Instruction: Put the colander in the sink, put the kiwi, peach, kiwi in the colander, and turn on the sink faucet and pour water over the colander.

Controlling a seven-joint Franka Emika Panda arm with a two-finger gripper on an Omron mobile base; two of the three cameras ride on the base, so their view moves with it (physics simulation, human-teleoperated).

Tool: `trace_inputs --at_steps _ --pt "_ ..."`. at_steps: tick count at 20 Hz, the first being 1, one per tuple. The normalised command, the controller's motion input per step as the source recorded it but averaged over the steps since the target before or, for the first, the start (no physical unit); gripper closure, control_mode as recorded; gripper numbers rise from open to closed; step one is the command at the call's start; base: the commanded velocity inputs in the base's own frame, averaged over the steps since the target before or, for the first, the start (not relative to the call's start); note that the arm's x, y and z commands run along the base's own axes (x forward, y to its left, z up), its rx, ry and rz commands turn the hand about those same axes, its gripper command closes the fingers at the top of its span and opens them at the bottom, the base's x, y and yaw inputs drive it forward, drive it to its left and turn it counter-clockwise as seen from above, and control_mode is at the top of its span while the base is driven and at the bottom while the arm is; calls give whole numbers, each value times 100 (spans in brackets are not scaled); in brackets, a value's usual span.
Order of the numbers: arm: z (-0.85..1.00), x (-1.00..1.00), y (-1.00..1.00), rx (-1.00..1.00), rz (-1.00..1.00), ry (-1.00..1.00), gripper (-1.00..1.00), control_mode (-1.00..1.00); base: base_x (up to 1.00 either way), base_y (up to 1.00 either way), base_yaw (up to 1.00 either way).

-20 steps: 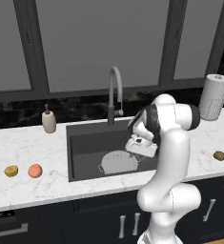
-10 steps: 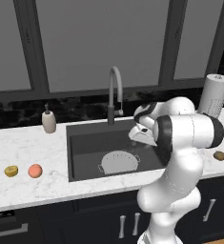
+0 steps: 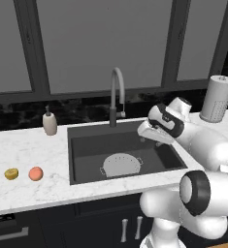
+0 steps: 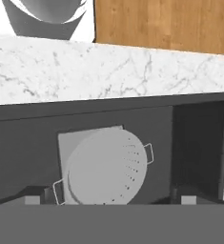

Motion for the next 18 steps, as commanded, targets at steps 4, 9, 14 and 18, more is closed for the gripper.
trace_inputs --at_steps 4,9,14,18 --pt "72 -40 0 0 -42 18 -100 -100 0 0 0" --pt "18 -12 -35 0 -59 22 -100 -100 0 0 0" --pt "1 0 -67 3 -74 24 -100 -100 0 0 0" --pt "3 0 -60 5 -80 19 -100 -100 0 0 0"
